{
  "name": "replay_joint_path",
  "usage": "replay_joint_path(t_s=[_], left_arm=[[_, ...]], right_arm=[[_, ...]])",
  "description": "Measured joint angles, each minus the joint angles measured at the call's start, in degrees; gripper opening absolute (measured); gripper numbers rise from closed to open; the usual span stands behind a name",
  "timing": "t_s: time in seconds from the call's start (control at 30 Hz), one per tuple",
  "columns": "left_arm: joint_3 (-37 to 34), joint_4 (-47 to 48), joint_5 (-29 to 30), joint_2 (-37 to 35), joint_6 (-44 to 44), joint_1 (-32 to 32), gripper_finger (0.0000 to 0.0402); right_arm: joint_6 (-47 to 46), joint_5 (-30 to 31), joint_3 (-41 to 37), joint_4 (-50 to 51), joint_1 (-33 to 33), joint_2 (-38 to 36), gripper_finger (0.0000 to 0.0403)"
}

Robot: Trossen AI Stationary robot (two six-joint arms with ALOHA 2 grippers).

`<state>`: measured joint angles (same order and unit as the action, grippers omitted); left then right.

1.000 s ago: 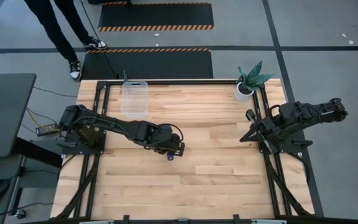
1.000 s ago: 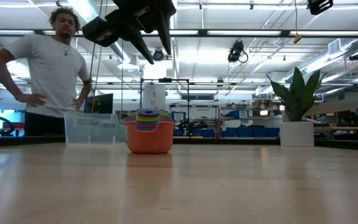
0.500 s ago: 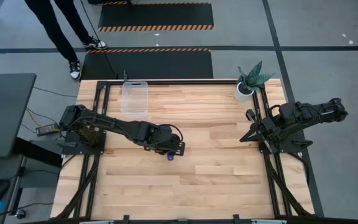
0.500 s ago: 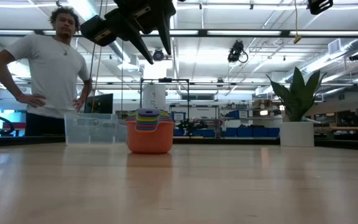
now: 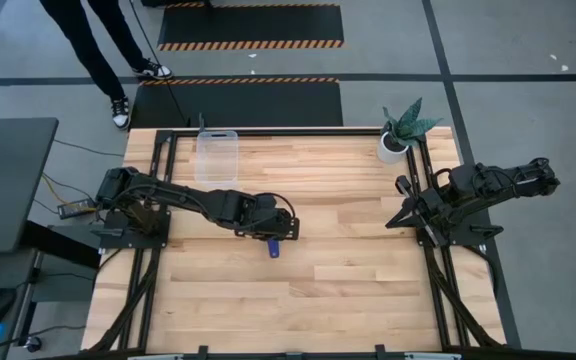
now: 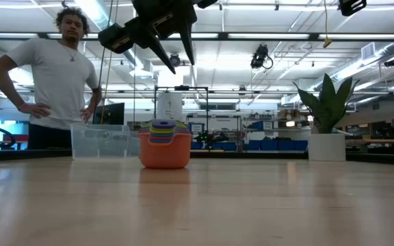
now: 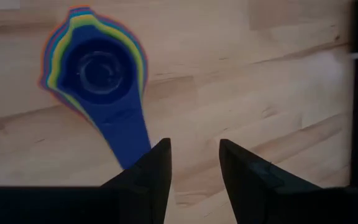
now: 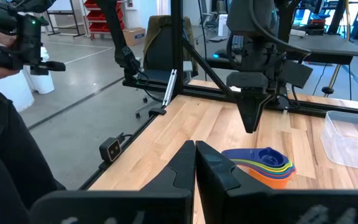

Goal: Nest measuring cups in basket
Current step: Put the measuring cups into the transparent bin

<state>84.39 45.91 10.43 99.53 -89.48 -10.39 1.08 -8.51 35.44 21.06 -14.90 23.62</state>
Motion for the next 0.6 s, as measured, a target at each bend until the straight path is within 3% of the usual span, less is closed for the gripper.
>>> replay_joint_path(t_s=[0.2, 0.33, 0.6], left_arm=[[0.0, 2.7, -2.3, 0.0, -7.5, 0.0, 0.0142], [0.0, 5.2, -8.5, 0.0, -16.3, 0.0, 0.0142], [0.0, 6.3, -9.6, 0.0, -17.8, 0.3, 0.0142]], right_arm=[[0.0, 0.0, 0.0, 0.0, 0.0, 0.0, 0.0019], [0.0, 0.0, 0.0, 0.0, 0.0, 0.0, 0.0019], [0.0, 0.0, 0.0, 0.0, 0.0, 0.0, 0.0019]])
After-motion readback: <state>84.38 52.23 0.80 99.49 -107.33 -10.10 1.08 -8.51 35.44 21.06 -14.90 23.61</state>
